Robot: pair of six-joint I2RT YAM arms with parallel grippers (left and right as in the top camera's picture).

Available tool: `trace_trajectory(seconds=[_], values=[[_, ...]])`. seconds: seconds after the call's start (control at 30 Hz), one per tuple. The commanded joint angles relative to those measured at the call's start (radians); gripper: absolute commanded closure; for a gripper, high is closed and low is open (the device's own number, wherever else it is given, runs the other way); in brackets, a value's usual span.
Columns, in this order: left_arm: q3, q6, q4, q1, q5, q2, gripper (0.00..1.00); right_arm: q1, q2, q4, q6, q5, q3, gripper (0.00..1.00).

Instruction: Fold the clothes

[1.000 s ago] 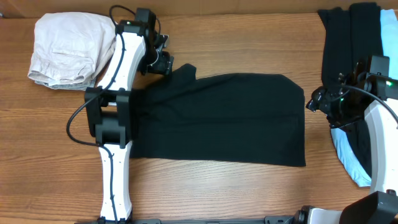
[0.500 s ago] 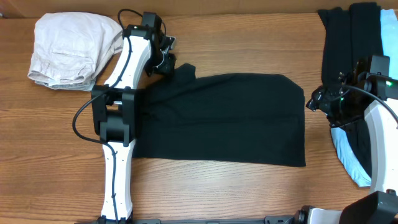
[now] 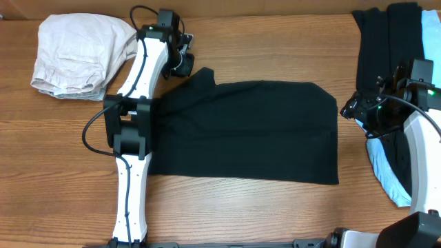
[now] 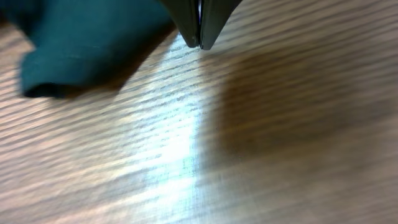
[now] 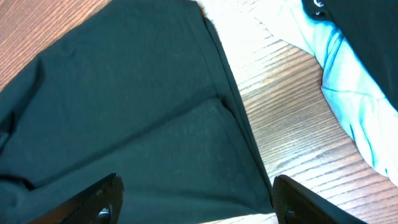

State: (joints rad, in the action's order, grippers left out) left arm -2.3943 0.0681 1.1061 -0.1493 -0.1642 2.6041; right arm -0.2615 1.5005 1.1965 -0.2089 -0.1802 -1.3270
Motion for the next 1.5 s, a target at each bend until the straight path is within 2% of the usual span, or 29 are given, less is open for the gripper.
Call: trace_trajectory(seconds=[0.0,0.03,0.13,0.2,0.3,0.4,0.5,0.7,0.87,1.0,1.03,1.2,1.47], values=[[-0.132,-0.022,0.040,-0.012,-0.012,0.004,0.96,-0.002,-0.018,-0.006,0.003,-0.010,-0.021,0.20],[-0.143,-0.023,0.048,-0.015,-0.022,0.004,0.92,-0.002,-0.018,-0.006,0.004,-0.010,-0.021,0.20],[-0.148,-0.018,0.052,-0.023,-0.076,0.004,0.59,-0.002,-0.018,-0.007,0.004,-0.009,-0.021,0.20],[-0.142,-0.003,0.052,-0.031,-0.116,0.008,0.51,-0.002,-0.018,-0.006,0.004,-0.009,-0.021,0.20],[-0.108,0.028,0.039,-0.050,-0.141,0.009,0.45,-0.002,-0.018,-0.006,0.004,-0.009,-0.021,0.20],[-0.066,0.068,0.019,-0.073,-0.135,0.009,0.44,-0.002,-0.018,-0.006,0.004,-0.009,-0.021,0.20],[-0.023,0.066,-0.005,-0.091,-0.061,0.009,0.51,-0.002,-0.018,-0.005,0.004,-0.009,-0.021,0.20],[-0.007,0.066,-0.021,-0.096,0.024,0.009,0.57,-0.002,-0.018,-0.006,0.004,-0.009,-0.021,0.20],[-0.007,0.065,-0.049,-0.096,0.056,0.009,0.53,-0.002,-0.018,-0.006,0.004,-0.009,-0.021,0.20],[-0.007,0.063,-0.060,-0.101,0.068,0.009,0.41,-0.002,-0.018,-0.006,0.004,-0.009,-0.021,0.20],[-0.007,0.063,-0.059,-0.102,0.068,0.009,0.41,-0.002,-0.018,-0.006,0.004,-0.009,-0.021,0.20],[-0.007,0.063,-0.016,-0.123,0.061,0.011,0.57,-0.002,-0.018,-0.006,0.004,-0.009,-0.021,0.20],[0.004,0.057,0.002,-0.124,0.072,0.025,0.62,-0.002,-0.018,0.001,0.005,-0.008,-0.021,0.20]])
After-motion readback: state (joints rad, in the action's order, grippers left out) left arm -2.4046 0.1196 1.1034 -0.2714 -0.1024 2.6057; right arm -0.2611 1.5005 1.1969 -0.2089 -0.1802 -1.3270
